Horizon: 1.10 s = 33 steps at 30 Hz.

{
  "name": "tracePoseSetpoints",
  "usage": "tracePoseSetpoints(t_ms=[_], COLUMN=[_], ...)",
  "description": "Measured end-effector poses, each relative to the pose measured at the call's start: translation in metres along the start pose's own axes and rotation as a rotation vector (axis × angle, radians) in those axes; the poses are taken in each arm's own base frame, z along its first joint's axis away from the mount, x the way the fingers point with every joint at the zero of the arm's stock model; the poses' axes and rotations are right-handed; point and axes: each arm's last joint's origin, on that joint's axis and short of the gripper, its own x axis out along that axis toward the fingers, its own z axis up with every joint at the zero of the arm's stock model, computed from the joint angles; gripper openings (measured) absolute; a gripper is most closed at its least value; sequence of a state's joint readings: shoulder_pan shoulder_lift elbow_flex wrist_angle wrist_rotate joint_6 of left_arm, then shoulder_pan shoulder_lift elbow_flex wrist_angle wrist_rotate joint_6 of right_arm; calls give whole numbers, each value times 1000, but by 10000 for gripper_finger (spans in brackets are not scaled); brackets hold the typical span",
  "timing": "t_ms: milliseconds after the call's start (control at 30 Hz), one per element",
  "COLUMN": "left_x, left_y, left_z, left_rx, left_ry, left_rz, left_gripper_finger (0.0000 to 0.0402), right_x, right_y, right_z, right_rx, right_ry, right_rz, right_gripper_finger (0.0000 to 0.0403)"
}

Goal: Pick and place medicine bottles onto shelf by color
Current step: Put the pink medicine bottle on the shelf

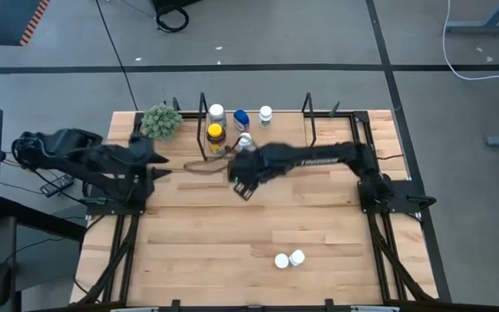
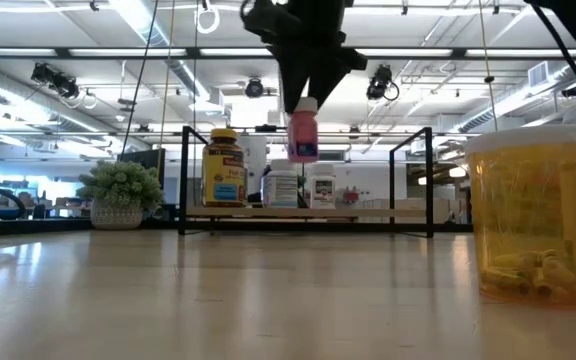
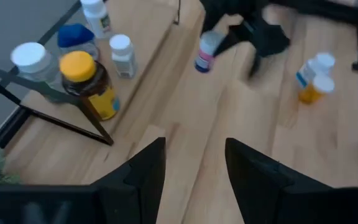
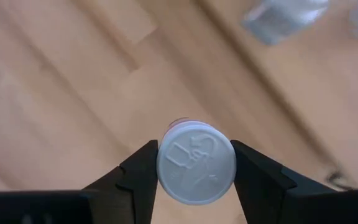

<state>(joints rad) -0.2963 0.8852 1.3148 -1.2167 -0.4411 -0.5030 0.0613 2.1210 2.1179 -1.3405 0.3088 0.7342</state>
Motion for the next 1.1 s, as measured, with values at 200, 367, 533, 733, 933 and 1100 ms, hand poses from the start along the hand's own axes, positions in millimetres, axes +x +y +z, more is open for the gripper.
tracePoseSetpoints(t_ms=[200,367,533,733,933,1100], left_x=[-23,-29,-29,-29,-29,-27], left_y=[18,22,22,24,25,25], left_z=[-7,-9,-9,-9,-8,-6], left_rx=[-60,-74,-85,-127,-172,-180], left_ry=[-83,-104,-103,-130,-160,-186], left_rz=[-27,-39,-35,13,63,122], left_gripper_finger=[172,172,172,172,172,172], right_x=[-12,-5,9,17,22,37], right_y=[-32,-52,-78,-102,-127,-154], right_z=[18,29,41,53,58,42], right_rx=[-127,-306,-357,-372,-349,-285], right_ry=[19,73,112,90,19,-23], right_rz=[49,99,80,90,113,127], right_gripper_finger=[184,184,184,184,184,184])
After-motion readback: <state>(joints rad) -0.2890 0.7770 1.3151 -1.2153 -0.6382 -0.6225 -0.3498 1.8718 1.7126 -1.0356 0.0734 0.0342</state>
